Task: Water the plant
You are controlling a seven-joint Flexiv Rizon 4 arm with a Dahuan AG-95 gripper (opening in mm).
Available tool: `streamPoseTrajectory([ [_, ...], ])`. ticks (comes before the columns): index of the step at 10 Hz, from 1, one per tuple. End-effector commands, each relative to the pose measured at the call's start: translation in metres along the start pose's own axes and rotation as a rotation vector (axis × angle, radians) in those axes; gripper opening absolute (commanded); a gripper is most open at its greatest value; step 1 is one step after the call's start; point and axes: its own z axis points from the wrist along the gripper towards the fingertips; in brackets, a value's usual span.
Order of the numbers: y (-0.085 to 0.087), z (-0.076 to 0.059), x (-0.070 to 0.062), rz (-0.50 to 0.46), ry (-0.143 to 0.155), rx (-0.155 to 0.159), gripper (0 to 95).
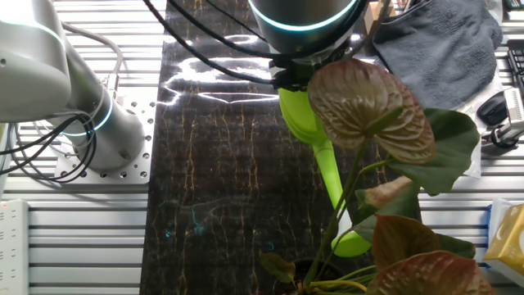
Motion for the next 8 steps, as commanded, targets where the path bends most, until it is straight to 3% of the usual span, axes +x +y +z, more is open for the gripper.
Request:
streamPoseTrajectory([
  [1, -0.0001, -0.0009, 0.0006, -0.004, -0.006, 0.003, 0.0],
  [8, 0.0001, -0.0029, 0.0033, -0.009, -0.03, 0.014, 0.0],
])
